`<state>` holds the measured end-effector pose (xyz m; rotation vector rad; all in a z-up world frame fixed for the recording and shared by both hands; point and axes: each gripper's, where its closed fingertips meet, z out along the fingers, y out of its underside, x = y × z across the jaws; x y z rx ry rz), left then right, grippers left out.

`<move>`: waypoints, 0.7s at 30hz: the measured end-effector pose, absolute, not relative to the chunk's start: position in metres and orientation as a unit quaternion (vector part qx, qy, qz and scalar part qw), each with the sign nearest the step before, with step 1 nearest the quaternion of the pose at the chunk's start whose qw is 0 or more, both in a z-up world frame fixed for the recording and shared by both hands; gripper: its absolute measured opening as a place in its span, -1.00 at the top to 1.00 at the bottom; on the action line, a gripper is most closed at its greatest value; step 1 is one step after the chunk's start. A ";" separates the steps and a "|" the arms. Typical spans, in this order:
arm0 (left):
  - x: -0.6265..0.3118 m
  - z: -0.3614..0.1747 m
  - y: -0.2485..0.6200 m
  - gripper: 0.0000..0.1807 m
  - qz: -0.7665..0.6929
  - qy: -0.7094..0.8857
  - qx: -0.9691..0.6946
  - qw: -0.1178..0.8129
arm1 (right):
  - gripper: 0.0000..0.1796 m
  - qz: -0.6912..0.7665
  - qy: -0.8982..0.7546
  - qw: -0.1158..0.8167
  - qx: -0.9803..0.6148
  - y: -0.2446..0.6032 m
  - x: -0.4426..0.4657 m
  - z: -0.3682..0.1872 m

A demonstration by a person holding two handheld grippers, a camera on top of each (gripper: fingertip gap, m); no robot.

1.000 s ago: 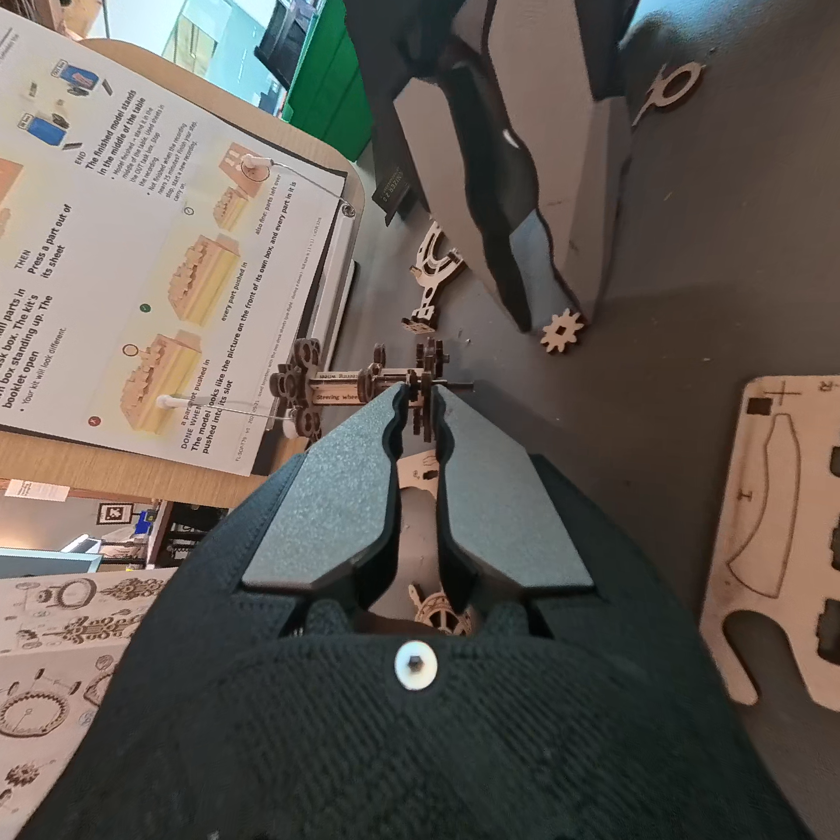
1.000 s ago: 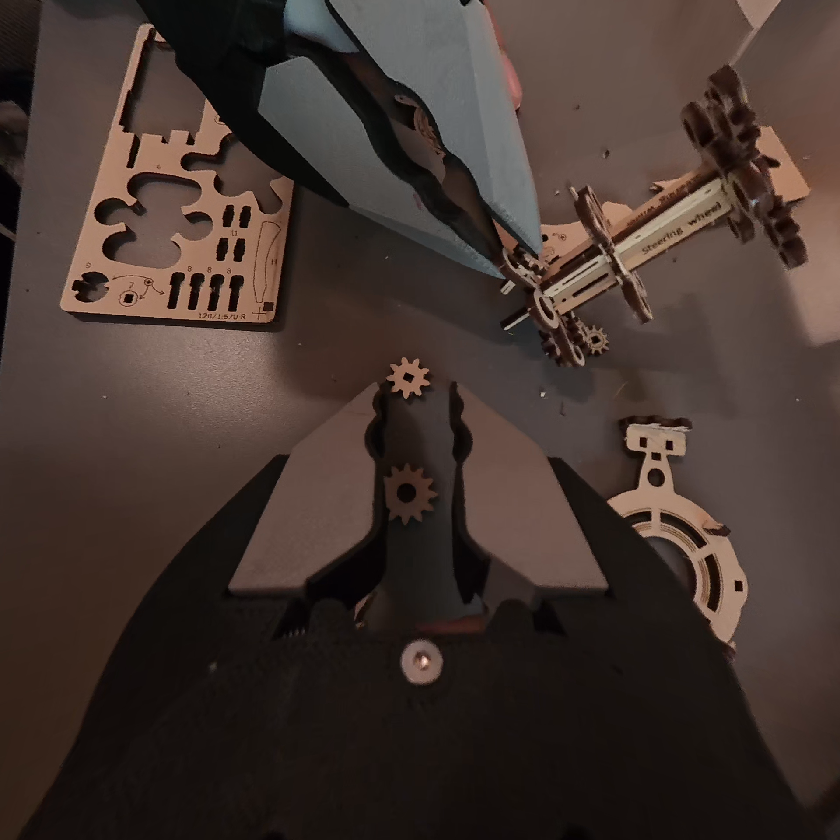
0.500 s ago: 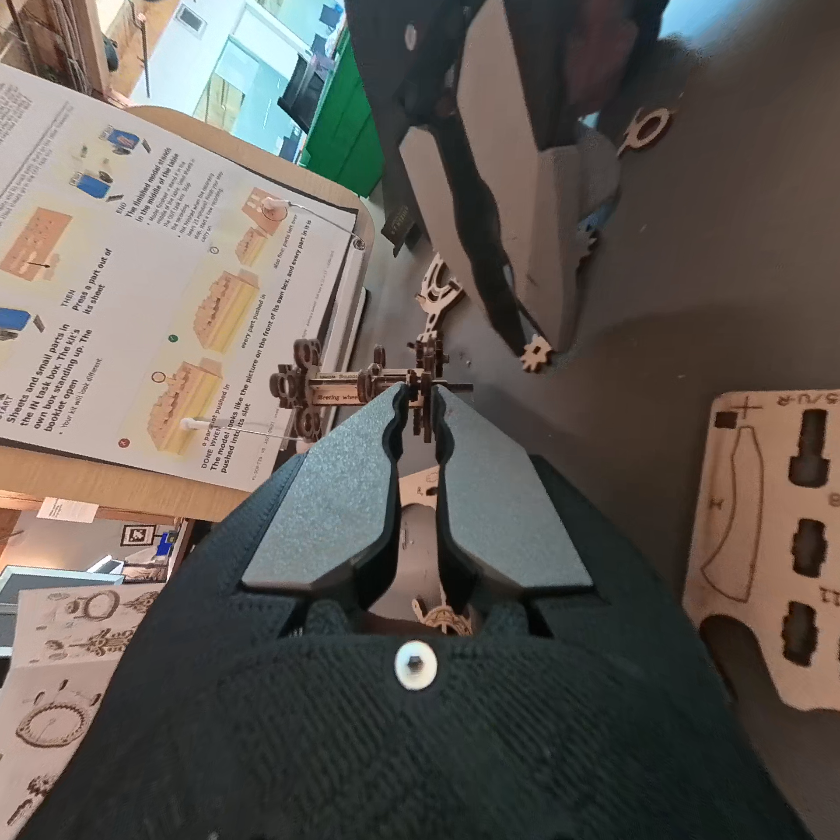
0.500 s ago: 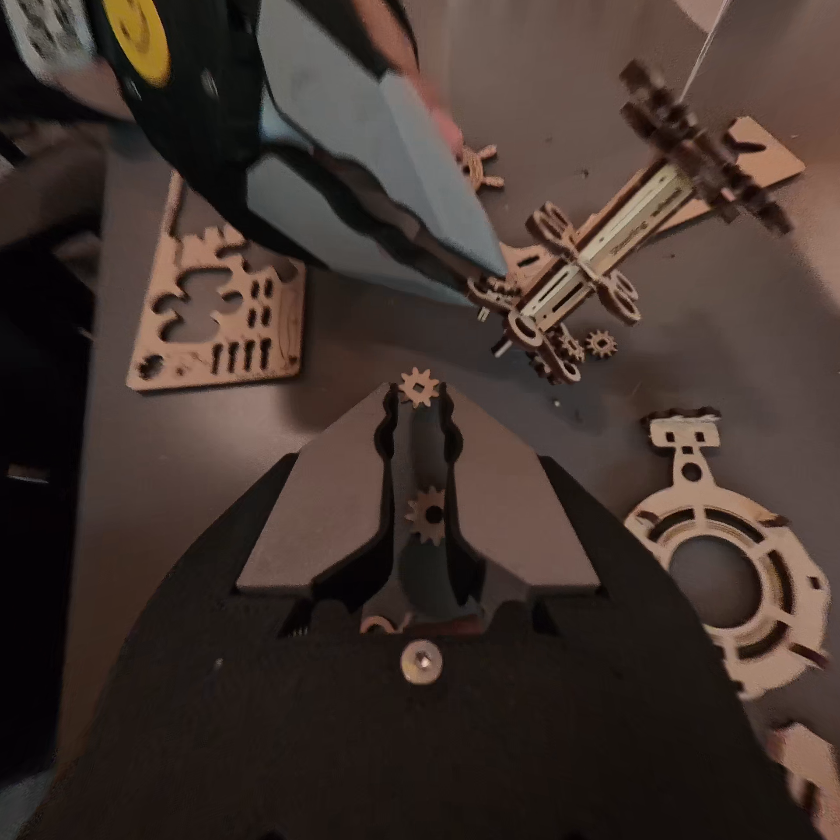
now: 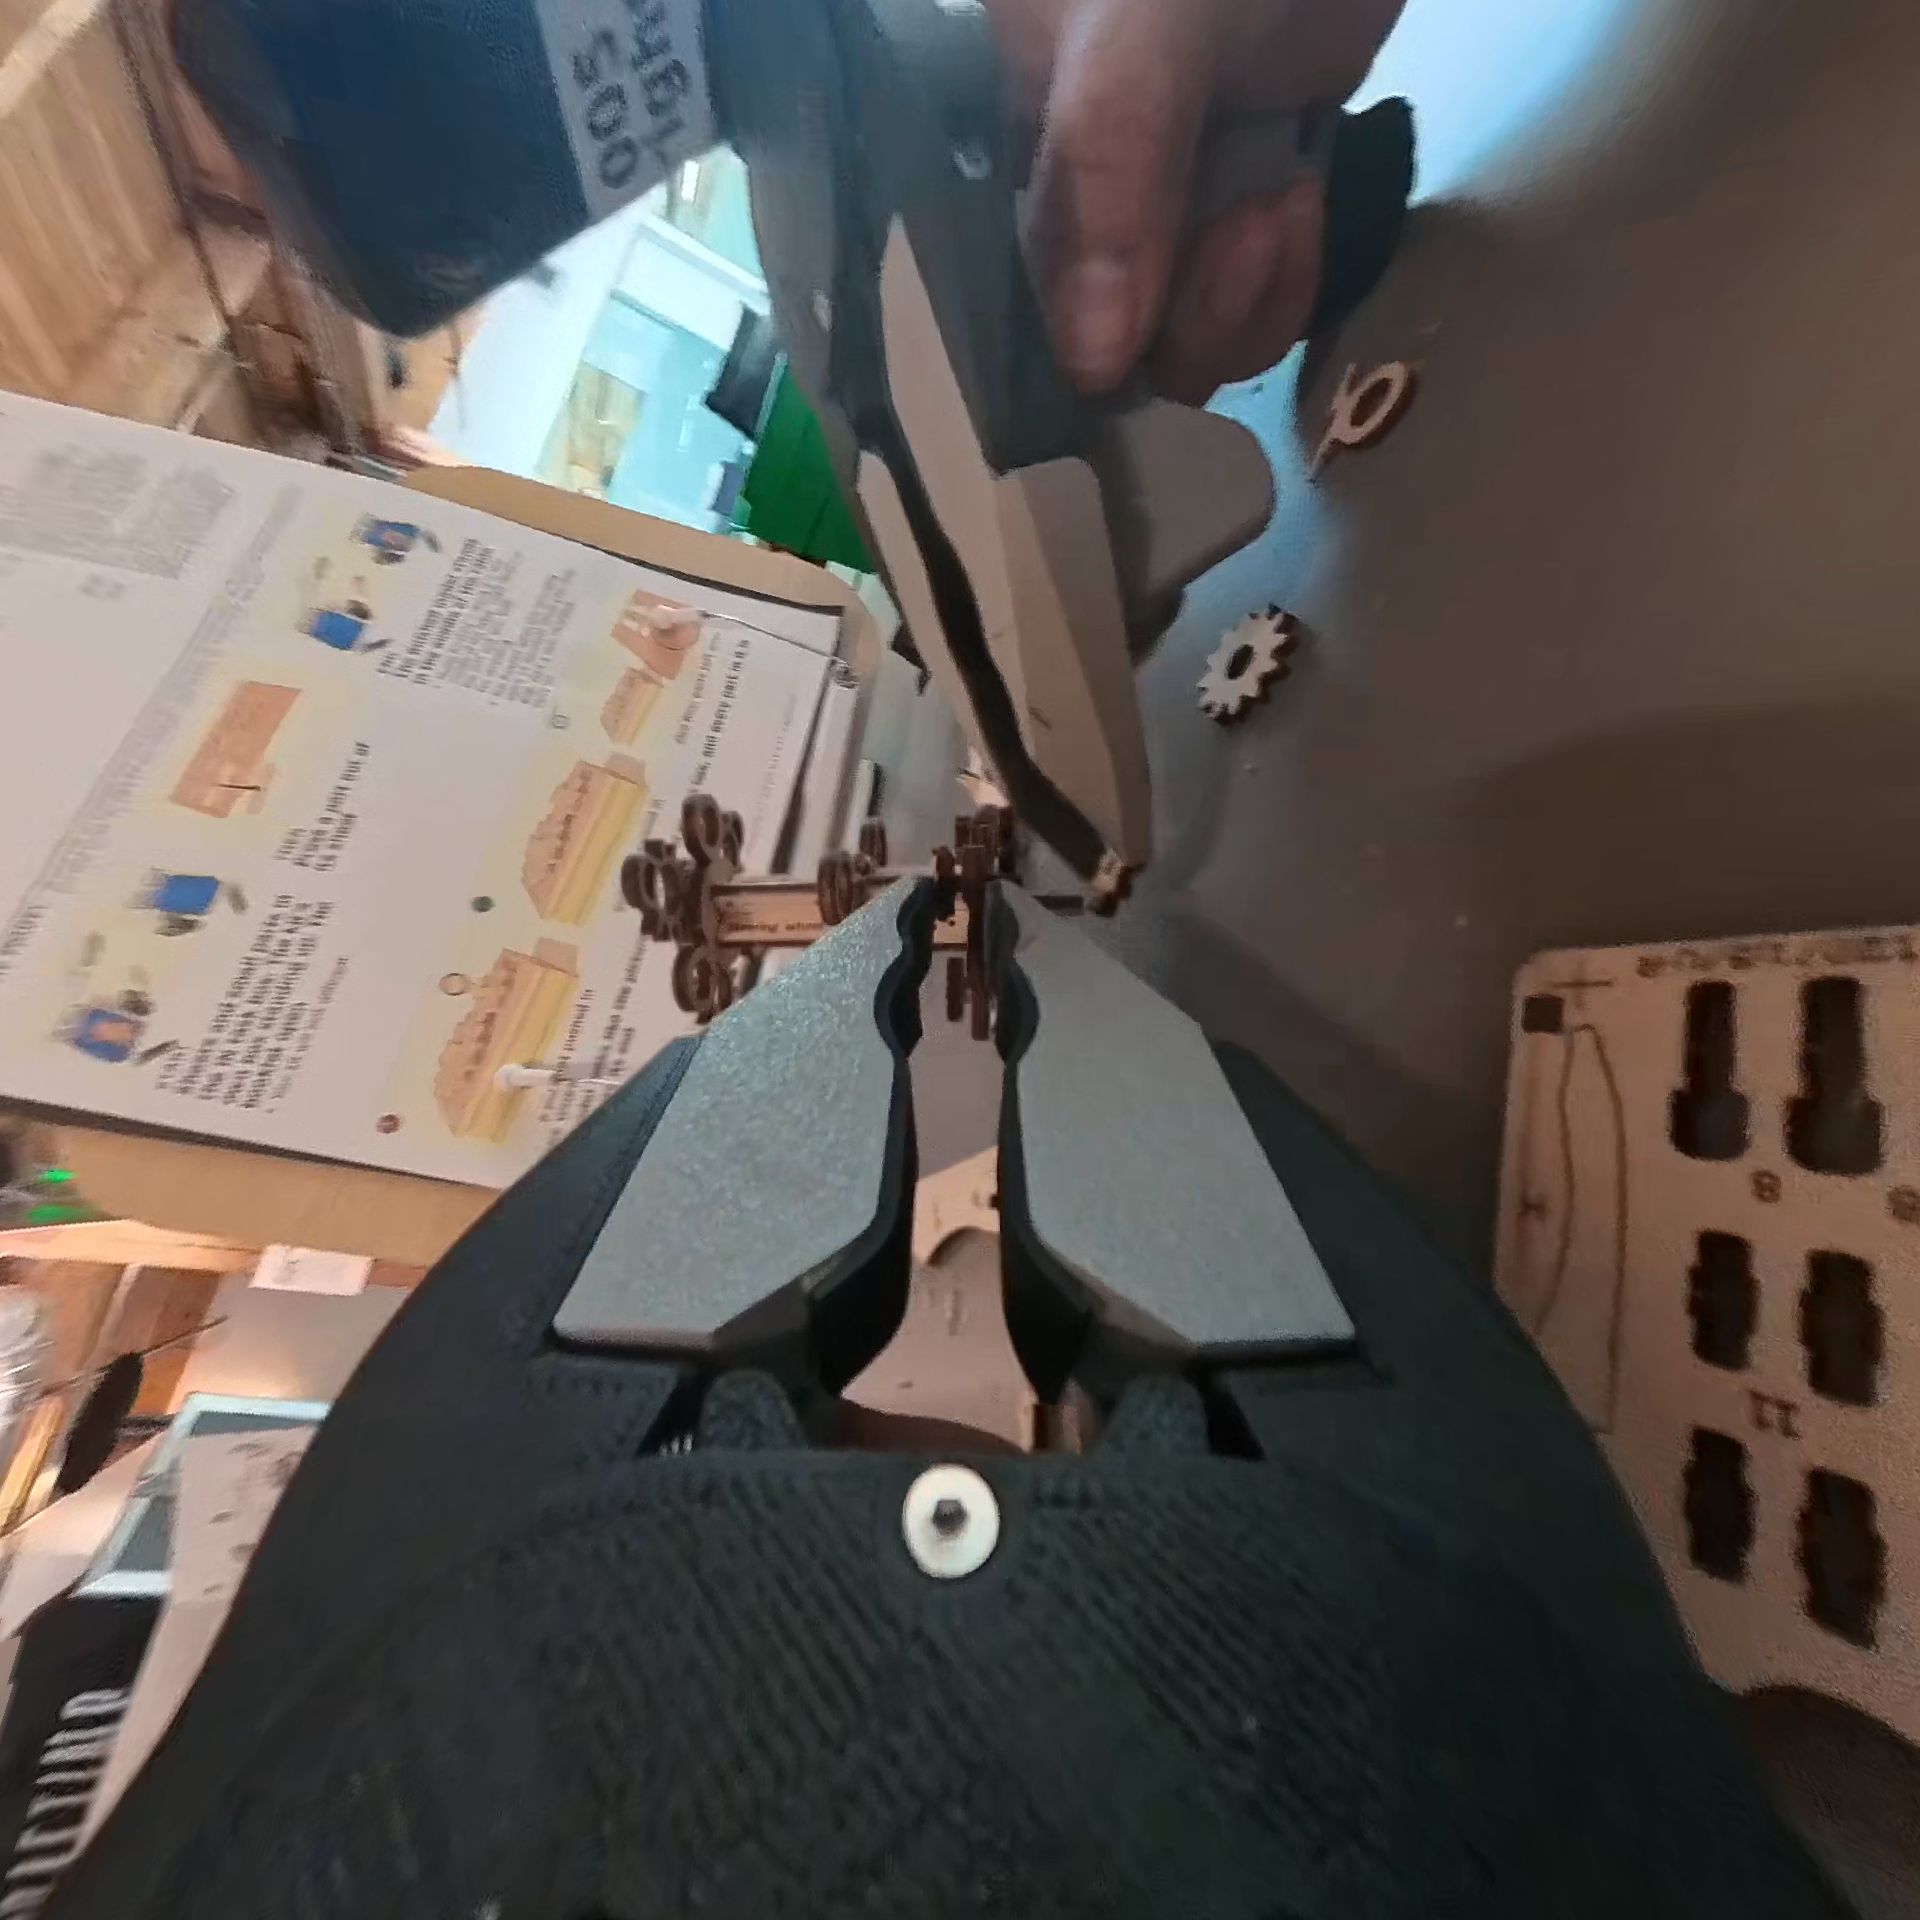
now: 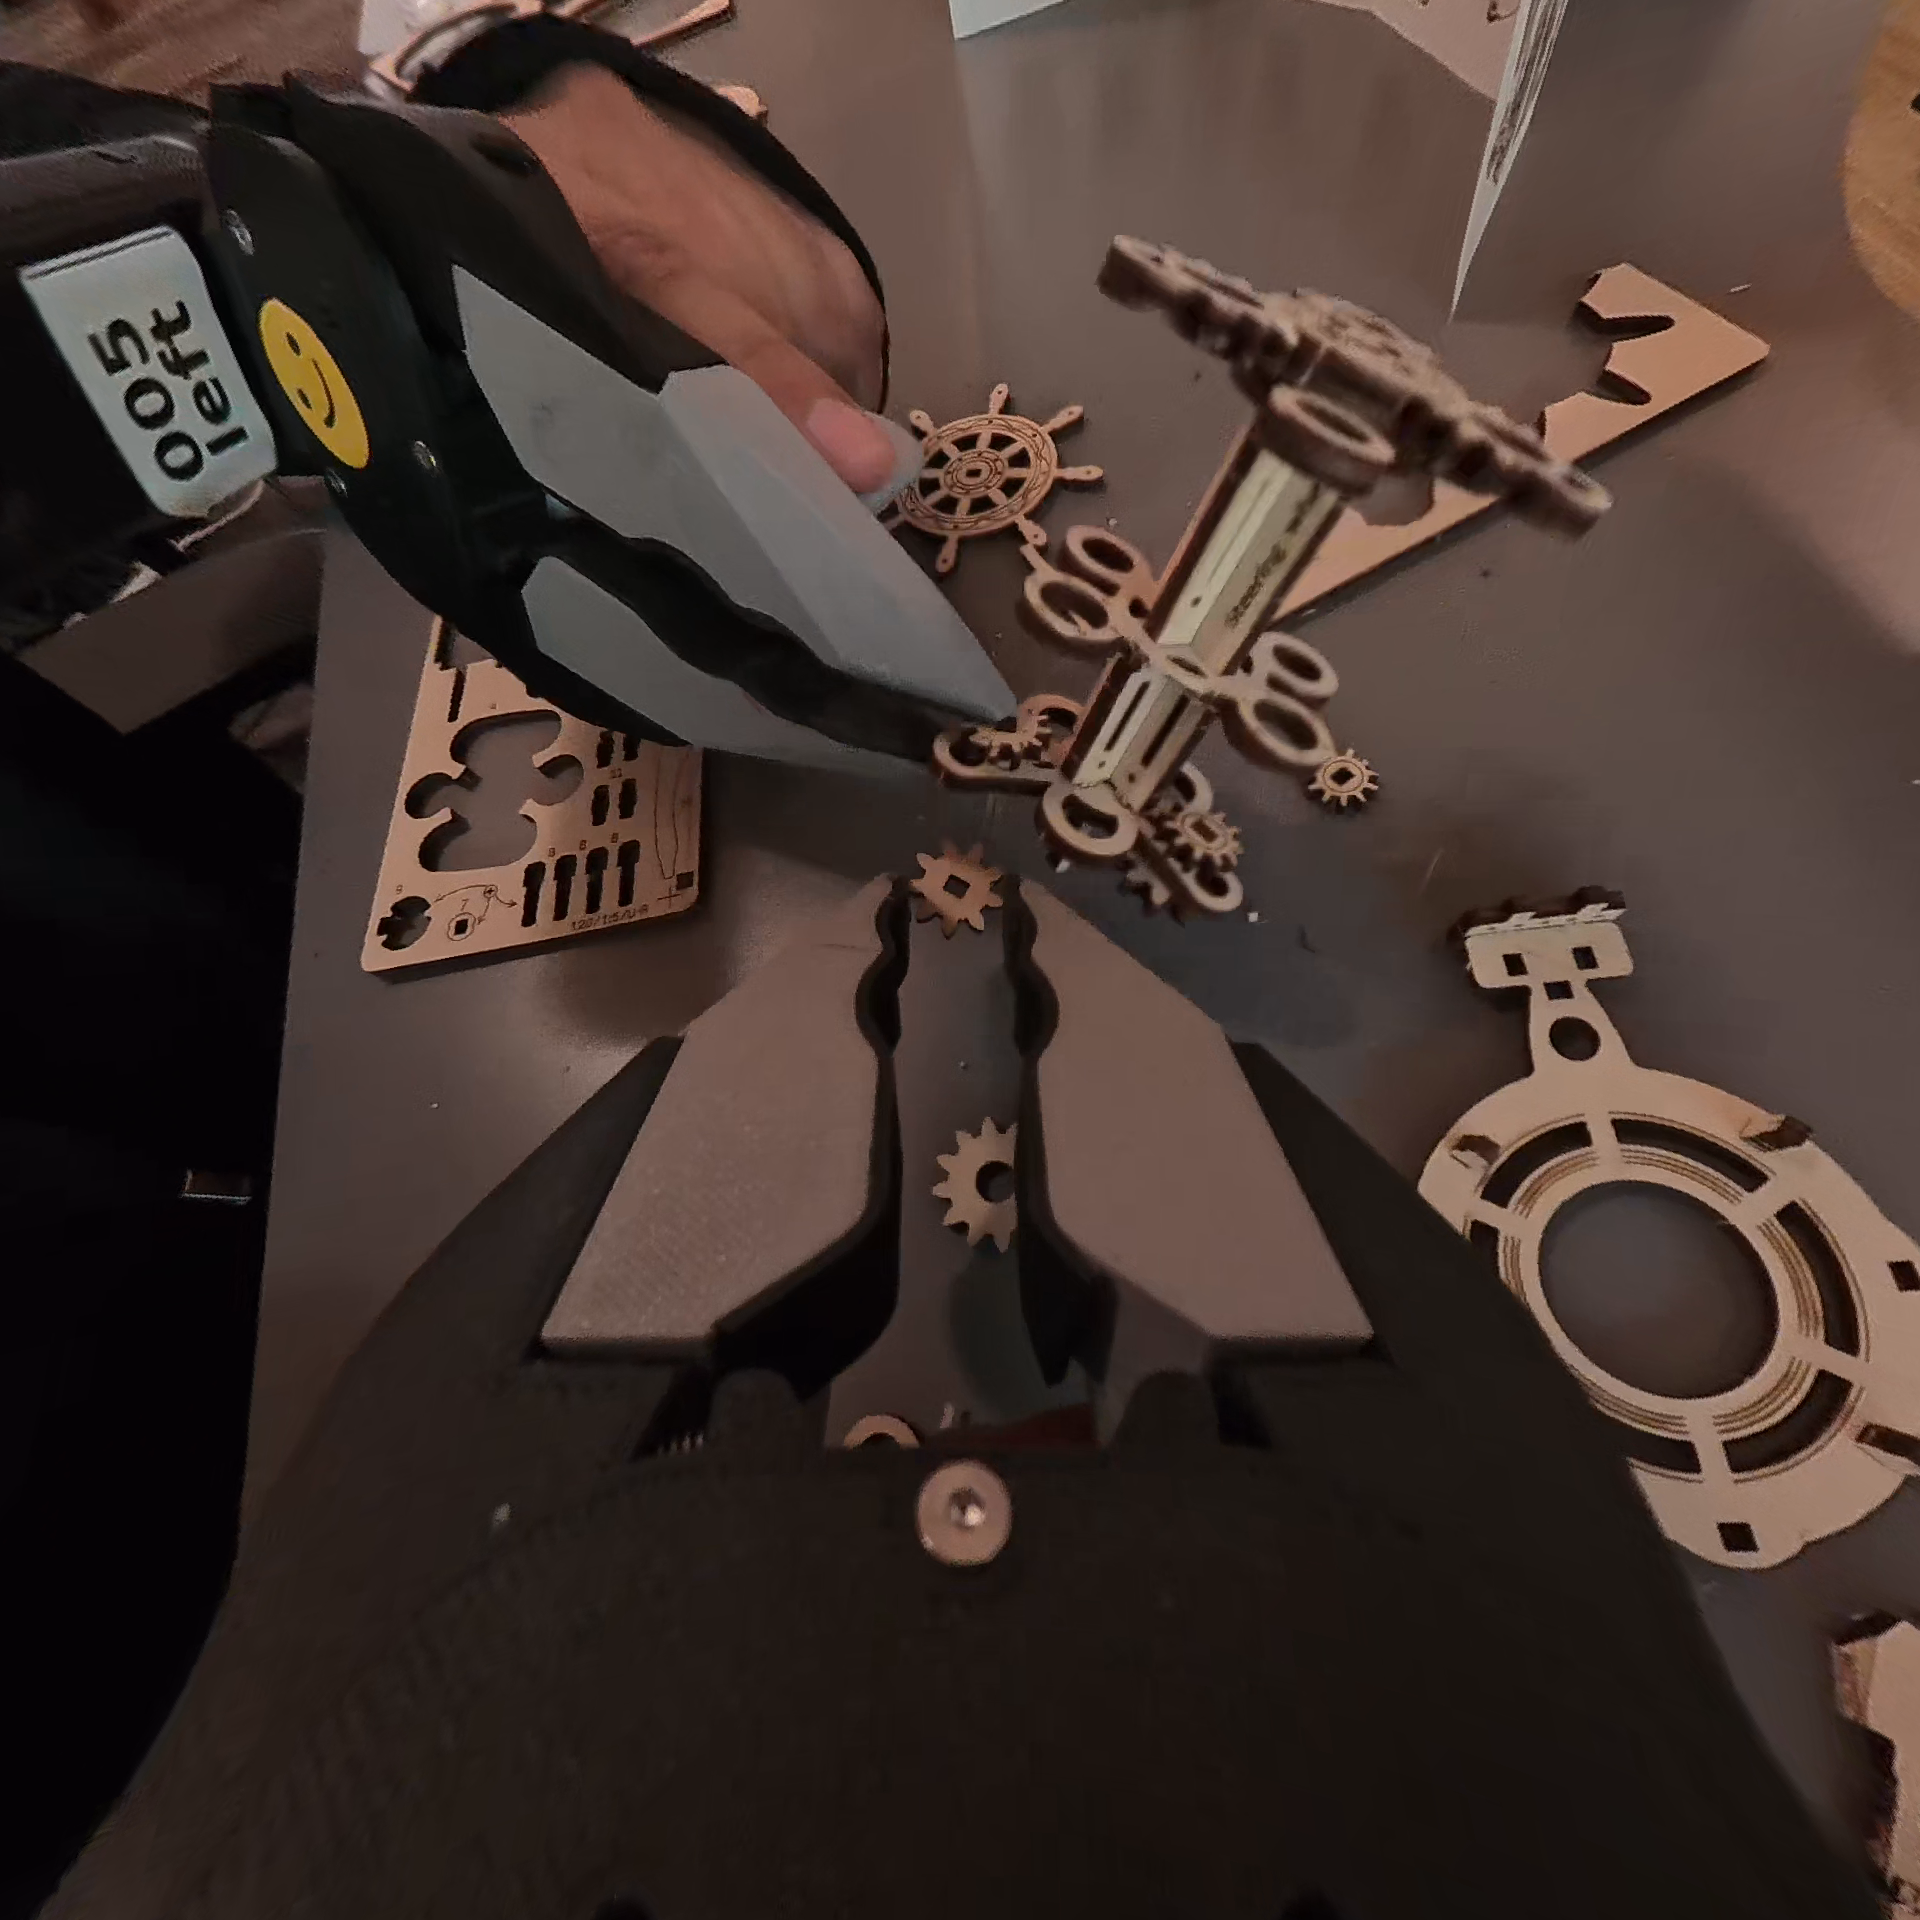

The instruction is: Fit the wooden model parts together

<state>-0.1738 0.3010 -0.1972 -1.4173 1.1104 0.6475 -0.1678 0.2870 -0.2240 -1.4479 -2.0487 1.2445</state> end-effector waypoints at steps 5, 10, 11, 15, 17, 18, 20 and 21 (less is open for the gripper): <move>-0.178 -0.208 0.304 0.93 0.290 0.484 -0.616 0.550 | 0.84 0.376 -0.740 0.216 -0.513 0.300 -0.171 -0.234; -0.176 -0.213 0.303 0.93 0.253 0.479 -0.637 0.548 | 0.78 0.334 -0.781 0.215 -0.481 0.293 -0.162 -0.246; -0.176 -0.214 0.303 0.93 0.247 0.478 -0.639 0.549 | 0.78 0.335 -0.782 0.212 -0.480 0.293 -0.160 -0.246; -0.175 -0.214 0.301 0.93 0.246 0.483 -0.638 0.547 | 0.73 0.343 -0.785 0.195 -0.478 0.294 -0.153 -0.246; -0.172 -0.215 0.300 0.93 0.241 0.487 -0.636 0.549 | 0.72 0.337 -0.782 0.207 -0.482 0.299 -0.155 -0.246; -0.171 -0.215 0.299 0.93 0.237 0.487 -0.636 0.550 | 0.72 0.338 -0.781 0.208 -0.483 0.299 -0.157 -0.246; -0.170 -0.215 0.300 0.93 0.227 0.483 -0.640 0.553 | 0.73 0.338 -0.778 0.211 -0.486 0.298 -0.159 -0.246; -0.171 -0.214 0.300 0.93 0.224 0.481 -0.641 0.554 | 0.75 0.336 -0.776 0.214 -0.489 0.299 -0.160 -0.246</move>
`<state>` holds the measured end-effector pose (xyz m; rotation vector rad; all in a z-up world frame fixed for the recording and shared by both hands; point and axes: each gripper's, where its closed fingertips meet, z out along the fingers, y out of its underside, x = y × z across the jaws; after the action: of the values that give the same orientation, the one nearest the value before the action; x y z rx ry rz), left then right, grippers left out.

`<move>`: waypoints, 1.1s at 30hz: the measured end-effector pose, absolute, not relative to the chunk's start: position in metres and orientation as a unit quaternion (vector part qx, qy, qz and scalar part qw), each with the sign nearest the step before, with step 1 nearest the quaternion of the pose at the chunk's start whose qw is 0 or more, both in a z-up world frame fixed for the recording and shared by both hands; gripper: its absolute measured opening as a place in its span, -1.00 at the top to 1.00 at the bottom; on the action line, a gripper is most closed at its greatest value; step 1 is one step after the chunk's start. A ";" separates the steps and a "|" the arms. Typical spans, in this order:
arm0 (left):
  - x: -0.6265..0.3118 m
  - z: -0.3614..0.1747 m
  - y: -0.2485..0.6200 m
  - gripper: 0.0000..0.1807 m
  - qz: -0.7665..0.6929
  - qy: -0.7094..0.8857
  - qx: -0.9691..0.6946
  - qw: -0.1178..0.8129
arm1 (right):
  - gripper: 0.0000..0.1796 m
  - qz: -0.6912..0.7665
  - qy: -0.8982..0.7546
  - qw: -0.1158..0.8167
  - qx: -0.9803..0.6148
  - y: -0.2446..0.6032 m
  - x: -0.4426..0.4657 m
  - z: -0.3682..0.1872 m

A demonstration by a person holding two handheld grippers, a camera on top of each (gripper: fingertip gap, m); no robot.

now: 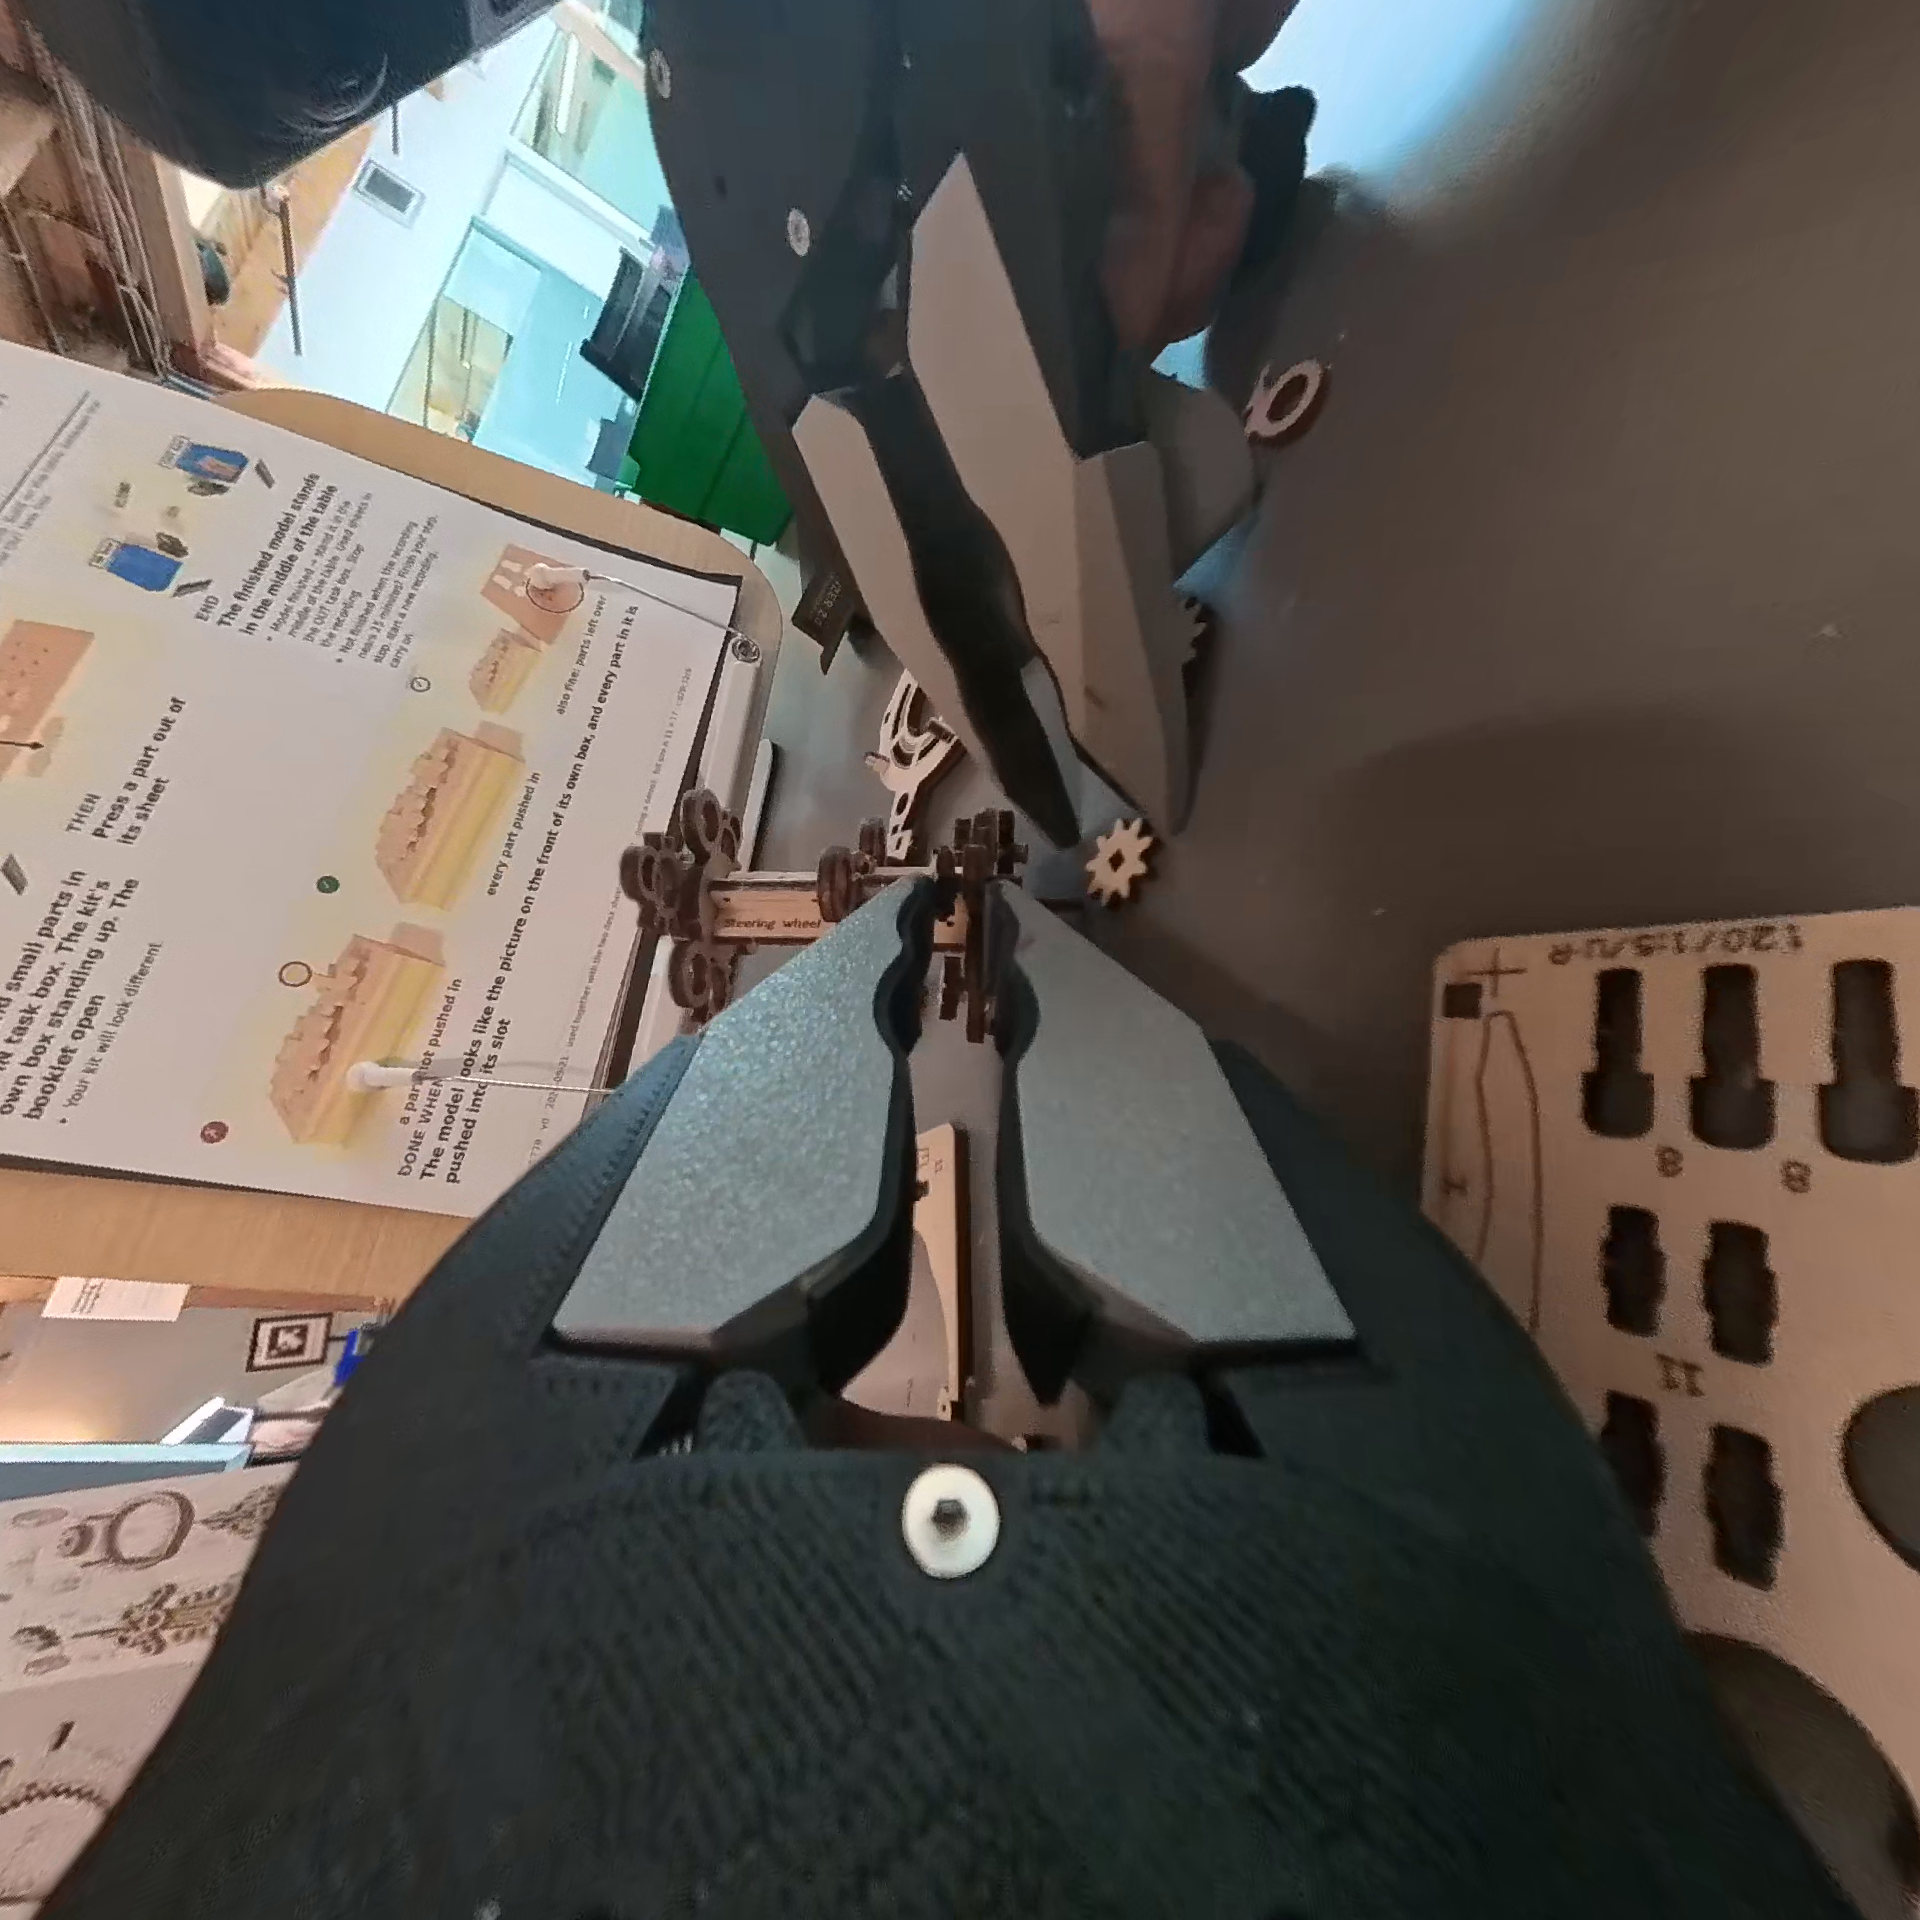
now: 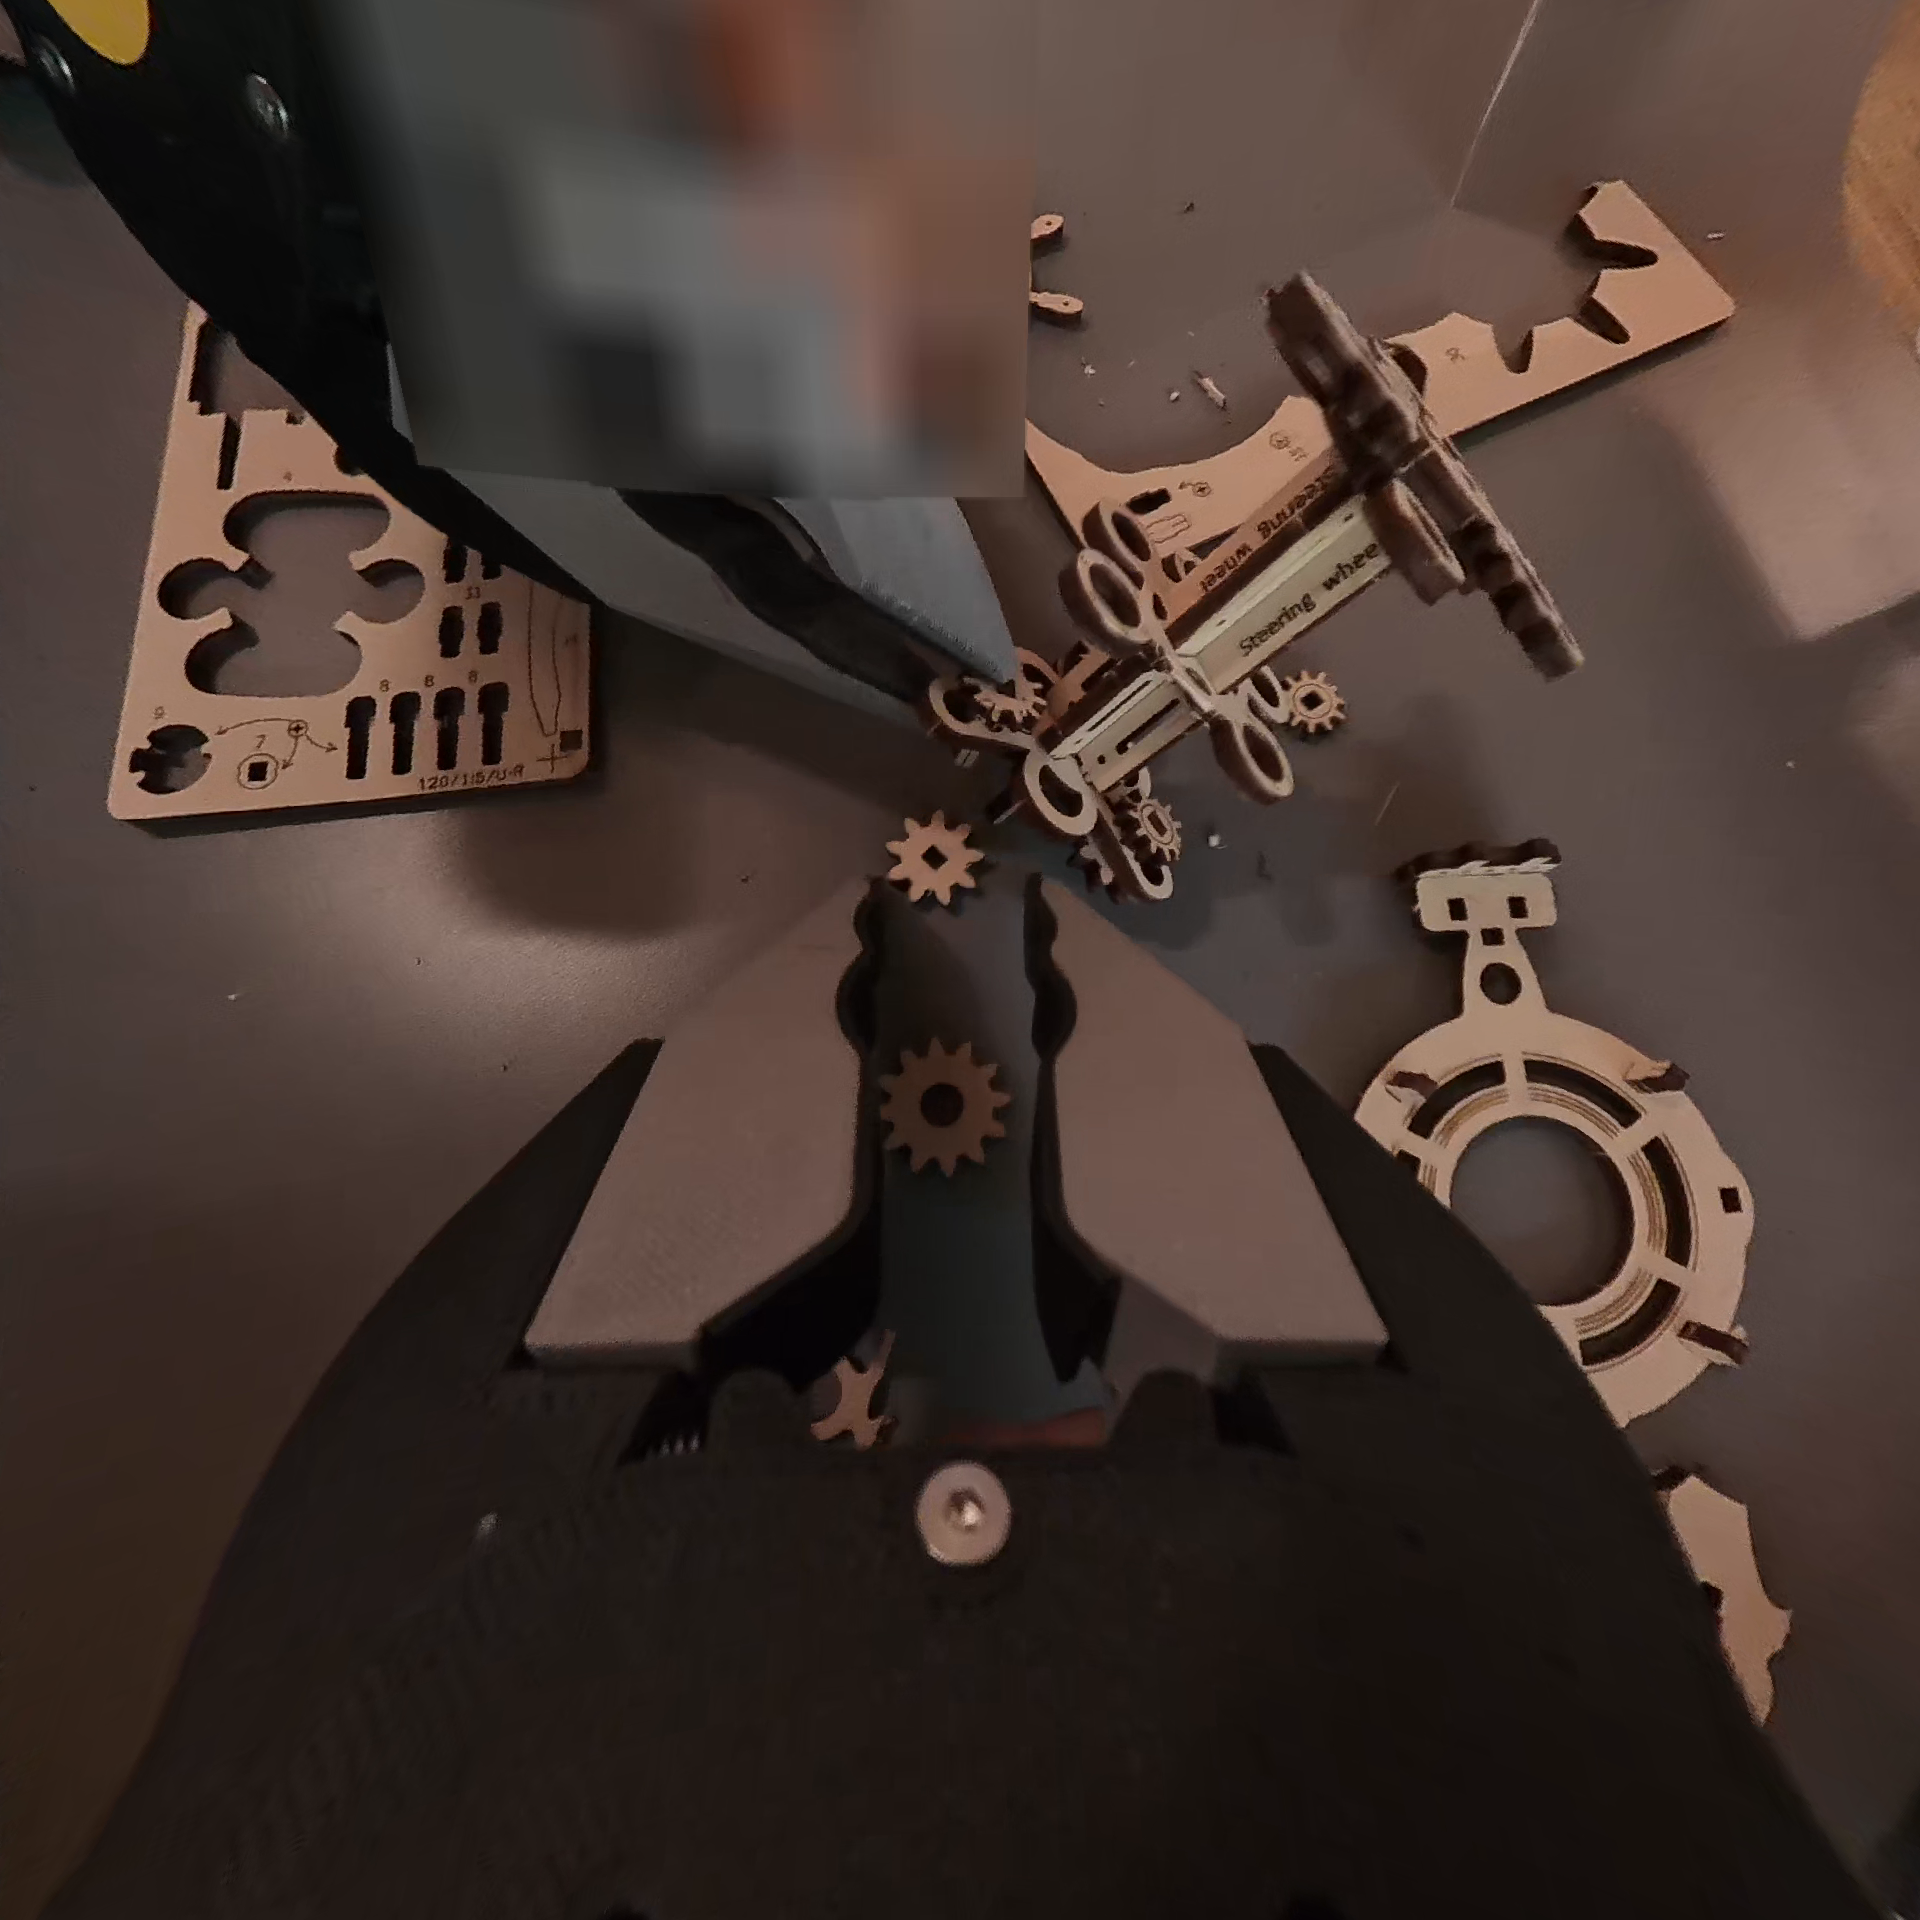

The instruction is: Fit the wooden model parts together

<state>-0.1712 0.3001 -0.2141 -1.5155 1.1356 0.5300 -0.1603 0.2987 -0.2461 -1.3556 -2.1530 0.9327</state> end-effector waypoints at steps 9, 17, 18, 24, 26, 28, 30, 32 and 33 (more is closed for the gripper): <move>-0.177 -0.214 0.306 0.93 0.255 0.472 -0.640 0.551 | 0.86 0.332 -0.770 0.223 -0.498 0.295 -0.163 -0.247; -0.174 -0.207 0.303 0.93 0.207 0.448 -0.657 0.570 | 0.86 0.373 -0.758 0.245 -0.475 0.290 -0.165 -0.230; -0.173 -0.205 0.303 0.93 0.202 0.445 -0.656 0.574 | 0.87 0.393 -0.750 0.231 -0.479 0.289 -0.164 -0.227; -0.172 -0.196 0.298 0.93 0.162 0.436 -0.652 0.599 | 0.87 0.496 -0.686 0.171 -0.505 0.291 -0.163 -0.206; -0.173 -0.194 0.299 0.93 0.162 0.430 -0.651 0.603 | 0.87 0.510 -0.675 0.164 -0.508 0.291 -0.163 -0.203; -0.172 -0.192 0.299 0.93 0.165 0.431 -0.648 0.606 | 0.87 0.506 -0.676 0.168 -0.508 0.291 -0.164 -0.204; -0.171 -0.194 0.299 0.93 0.165 0.432 -0.650 0.603 | 0.87 0.497 -0.682 0.176 -0.507 0.291 -0.165 -0.206; -0.171 -0.196 0.299 0.93 0.167 0.434 -0.652 0.599 | 0.87 0.480 -0.692 0.188 -0.505 0.292 -0.165 -0.209; -0.171 -0.196 0.299 0.93 0.167 0.436 -0.651 0.598 | 0.87 0.471 -0.697 0.194 -0.504 0.292 -0.166 -0.210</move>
<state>-0.1710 0.2991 -0.1964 -1.5105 1.0110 0.3879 -0.1658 0.2918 -0.2104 -1.4142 -1.9537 1.3214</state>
